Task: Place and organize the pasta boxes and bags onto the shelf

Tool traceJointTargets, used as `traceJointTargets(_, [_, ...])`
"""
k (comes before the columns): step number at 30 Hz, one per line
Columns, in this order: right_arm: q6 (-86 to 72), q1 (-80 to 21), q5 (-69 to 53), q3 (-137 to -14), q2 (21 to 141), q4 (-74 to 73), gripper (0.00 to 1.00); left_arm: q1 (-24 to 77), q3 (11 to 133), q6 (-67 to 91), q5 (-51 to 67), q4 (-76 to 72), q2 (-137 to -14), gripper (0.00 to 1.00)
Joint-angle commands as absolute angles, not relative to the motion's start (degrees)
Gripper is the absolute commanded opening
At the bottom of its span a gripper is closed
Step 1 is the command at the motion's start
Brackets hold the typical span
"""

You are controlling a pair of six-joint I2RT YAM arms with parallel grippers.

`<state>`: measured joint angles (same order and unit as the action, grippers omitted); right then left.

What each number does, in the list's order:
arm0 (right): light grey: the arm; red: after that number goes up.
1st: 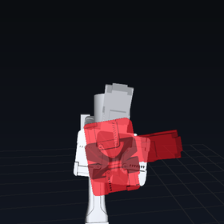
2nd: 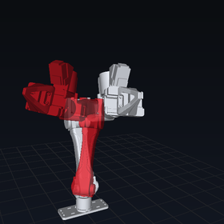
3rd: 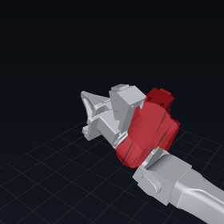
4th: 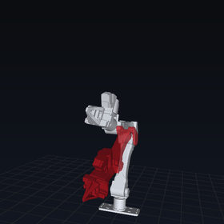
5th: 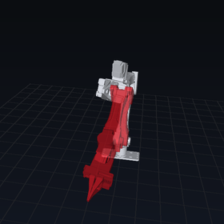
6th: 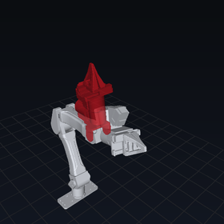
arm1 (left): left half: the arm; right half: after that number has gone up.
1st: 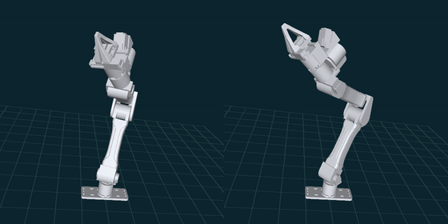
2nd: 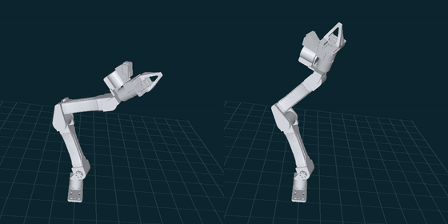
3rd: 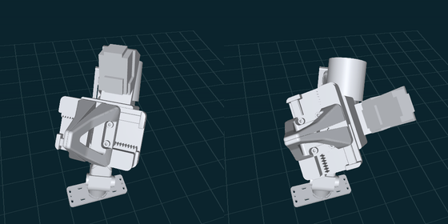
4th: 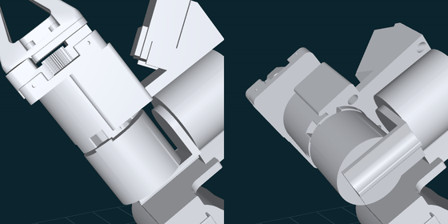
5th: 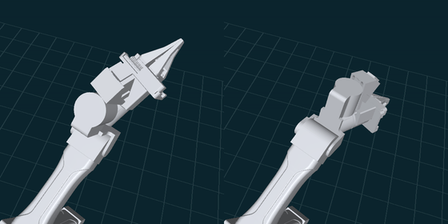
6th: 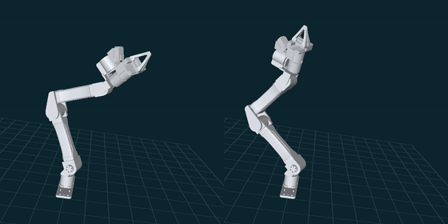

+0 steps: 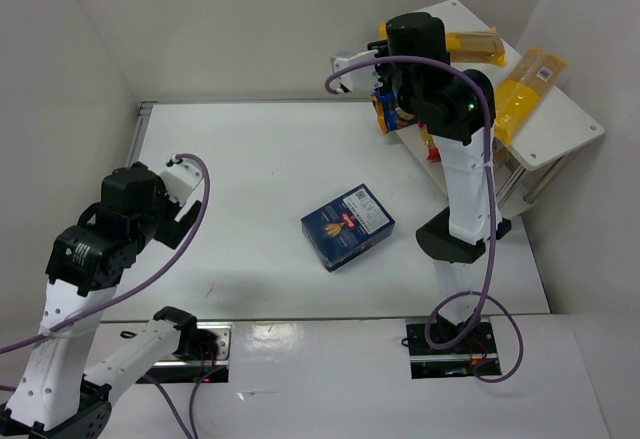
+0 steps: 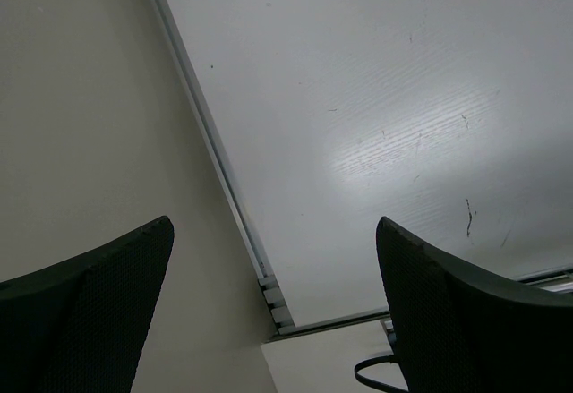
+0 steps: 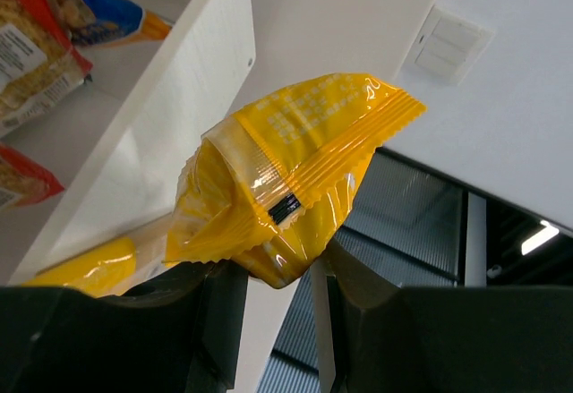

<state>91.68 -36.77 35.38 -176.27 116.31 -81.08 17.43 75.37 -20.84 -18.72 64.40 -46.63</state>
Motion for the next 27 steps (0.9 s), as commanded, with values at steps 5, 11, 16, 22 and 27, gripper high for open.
traceJointTargets(5, [98.53, -29.54, 39.29, -179.38, 114.96, -74.44, 0.0, 16.61, 75.5, -20.92, -17.67, 63.72, -44.83, 0.99])
traceJointTargets(11, [99.05, -25.76, 35.25, -176.84, 115.48, -74.44, 0.0, 16.61, 74.97, -20.92, -17.14, 63.72, -44.3, 0.99])
traceJointTargets(16, [100.98, -23.56, 33.49, -179.73, 118.56, -74.44, 0.0, 16.61, 73.83, -20.92, -17.14, 63.72, -43.15, 0.99])
traceJointTargets(22, [100.99, -22.41, 32.87, -179.74, 120.23, -74.44, 0.0, 16.09, 73.83, -20.92, -17.14, 64.25, -42.01, 0.99])
traceJointTargets(27, [101.51, -20.57, 32.34, -179.74, 122.07, -74.44, 0.0, 16.08, 73.3, -20.4, -16.61, 64.25, -41.48, 0.99])
